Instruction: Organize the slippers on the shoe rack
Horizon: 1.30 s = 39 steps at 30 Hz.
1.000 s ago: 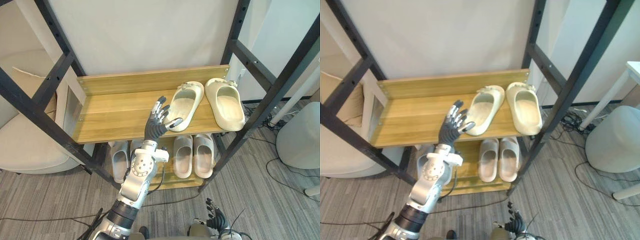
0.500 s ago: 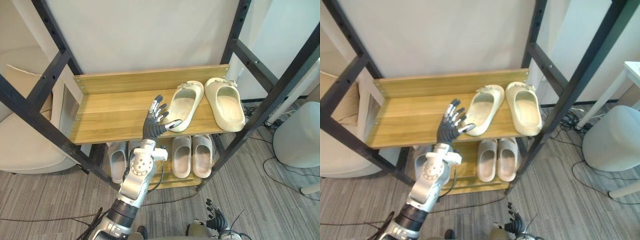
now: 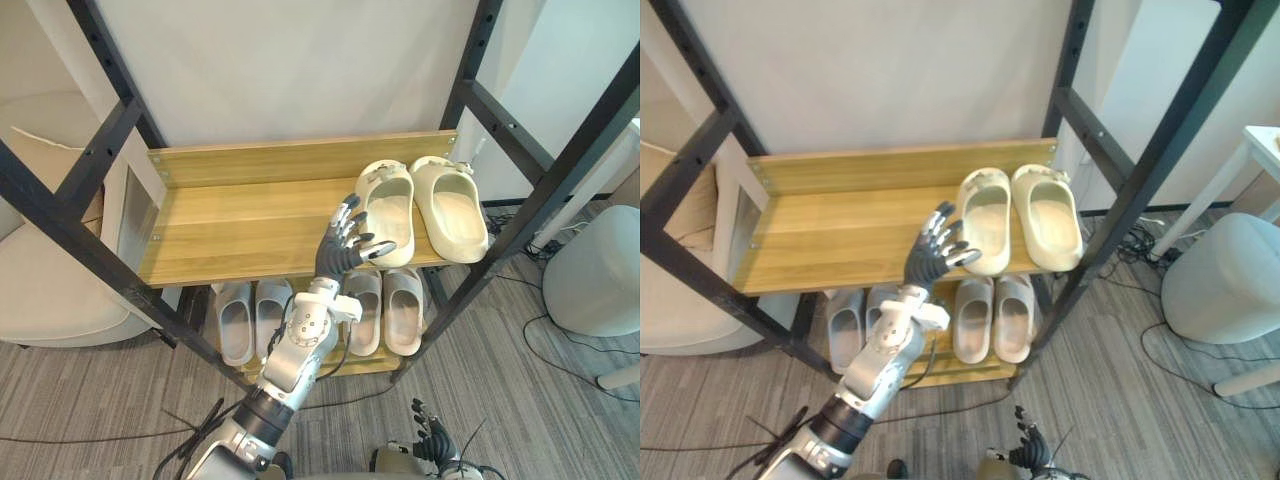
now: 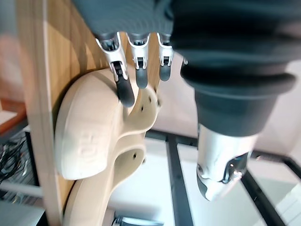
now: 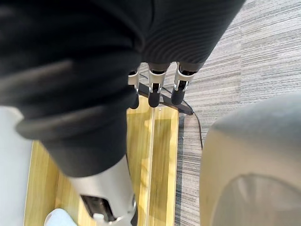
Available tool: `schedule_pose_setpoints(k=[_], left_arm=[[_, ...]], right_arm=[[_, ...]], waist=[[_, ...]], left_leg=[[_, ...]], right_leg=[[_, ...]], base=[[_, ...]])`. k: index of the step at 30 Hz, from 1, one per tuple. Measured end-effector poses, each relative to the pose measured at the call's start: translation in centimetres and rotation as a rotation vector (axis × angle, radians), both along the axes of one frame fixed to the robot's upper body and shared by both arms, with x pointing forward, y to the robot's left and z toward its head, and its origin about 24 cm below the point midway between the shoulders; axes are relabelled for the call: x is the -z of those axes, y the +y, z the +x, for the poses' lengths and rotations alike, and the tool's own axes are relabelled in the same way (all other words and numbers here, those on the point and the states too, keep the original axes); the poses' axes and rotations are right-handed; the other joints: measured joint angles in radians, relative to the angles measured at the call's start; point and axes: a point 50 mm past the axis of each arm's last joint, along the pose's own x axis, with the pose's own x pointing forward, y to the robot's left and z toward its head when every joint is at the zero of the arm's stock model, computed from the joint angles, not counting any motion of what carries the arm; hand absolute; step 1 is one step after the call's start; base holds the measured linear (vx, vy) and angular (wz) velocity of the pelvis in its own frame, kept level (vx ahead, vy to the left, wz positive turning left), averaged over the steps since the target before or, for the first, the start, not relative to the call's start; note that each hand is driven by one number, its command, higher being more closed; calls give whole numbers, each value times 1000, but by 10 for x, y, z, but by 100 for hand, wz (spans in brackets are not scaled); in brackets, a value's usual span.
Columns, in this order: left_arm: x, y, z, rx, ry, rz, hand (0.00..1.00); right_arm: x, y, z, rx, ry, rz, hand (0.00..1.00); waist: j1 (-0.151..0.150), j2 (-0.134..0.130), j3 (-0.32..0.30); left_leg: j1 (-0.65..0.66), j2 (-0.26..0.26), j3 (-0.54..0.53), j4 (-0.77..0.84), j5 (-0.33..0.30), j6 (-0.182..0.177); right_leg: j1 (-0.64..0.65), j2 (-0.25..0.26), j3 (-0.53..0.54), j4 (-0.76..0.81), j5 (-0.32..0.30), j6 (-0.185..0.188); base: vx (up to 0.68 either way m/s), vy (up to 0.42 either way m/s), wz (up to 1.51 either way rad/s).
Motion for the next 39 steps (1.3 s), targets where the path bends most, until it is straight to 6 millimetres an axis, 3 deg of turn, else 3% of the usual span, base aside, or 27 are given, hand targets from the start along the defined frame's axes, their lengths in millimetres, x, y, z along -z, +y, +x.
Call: schedule_pose_setpoints(k=[17,24,29,35,39], left_arm=[[-9,-7,2,3,-19,-8,0],[-45,13,-1,-43,-162,-80,0],[-55,24,-28,18,-238,-165,0],[-56,15,-59,201,-235,-289,0],[-35,7,-80,359,-119,-365,0]], right_arm=[[0,-1,0,7,-1,-5,0],[0,0,0,-4,0,9,0],[3,2,-2,-14,17,24,0],[7,4,-2,-21,35,40,0],[12,8,3,-13,51,55,0]], waist=[[-9,-7,5],[-6,-10,7],[7,-3,4],[19,7,-4],[47,12,-22]], left_leg=[[-4,1,7,22,-23,2],[-6,0,-21,44,-24,2],[-4,1,-37,57,-50,5],[-5,5,-77,88,-50,-4],[-7,3,-84,88,-49,-4]], right_leg=[[1,1,8,-2,-6,6],[19,-4,-18,-5,-11,7],[41,-5,-38,-1,-26,1],[74,-7,-81,-6,-29,0],[78,-6,-84,-13,-29,-1]], base=[[6,-1,-1],[18,-9,11],[-35,-17,8],[40,-20,18],[6,-6,4]])
